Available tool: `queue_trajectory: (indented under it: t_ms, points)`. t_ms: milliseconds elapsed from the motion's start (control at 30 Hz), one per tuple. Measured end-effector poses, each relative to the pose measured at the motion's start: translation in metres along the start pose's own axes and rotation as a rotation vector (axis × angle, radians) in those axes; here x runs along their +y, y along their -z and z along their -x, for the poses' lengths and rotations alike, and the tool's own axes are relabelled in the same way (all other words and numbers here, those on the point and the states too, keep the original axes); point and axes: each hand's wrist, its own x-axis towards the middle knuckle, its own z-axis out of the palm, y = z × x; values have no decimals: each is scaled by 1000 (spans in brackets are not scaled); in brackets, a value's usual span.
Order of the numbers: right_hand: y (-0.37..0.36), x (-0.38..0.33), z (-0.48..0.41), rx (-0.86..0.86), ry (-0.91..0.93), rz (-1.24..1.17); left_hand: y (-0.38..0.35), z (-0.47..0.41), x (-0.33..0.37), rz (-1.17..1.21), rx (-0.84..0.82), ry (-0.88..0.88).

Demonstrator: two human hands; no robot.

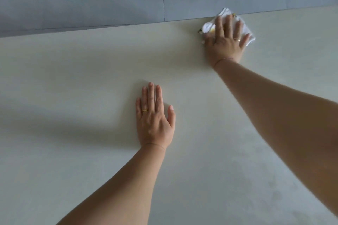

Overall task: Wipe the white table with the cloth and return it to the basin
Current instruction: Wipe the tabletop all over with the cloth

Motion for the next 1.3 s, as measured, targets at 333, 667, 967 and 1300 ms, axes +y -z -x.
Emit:
queue_trajectory:
  t_ms: [333,667,967,1300]
  points:
    - [10,49,7,5,263,16,1,-1,0,-9,11,-8]
    - [-4,33,83,-40,492,79,1,0,-2,-5,25,-21]
    - [-18,9,162,-77,430,40,-1,1,-2,-1,38,-29]
    - [-17,34,186,19,114,-28,-4,2,-3,22,81,-41]
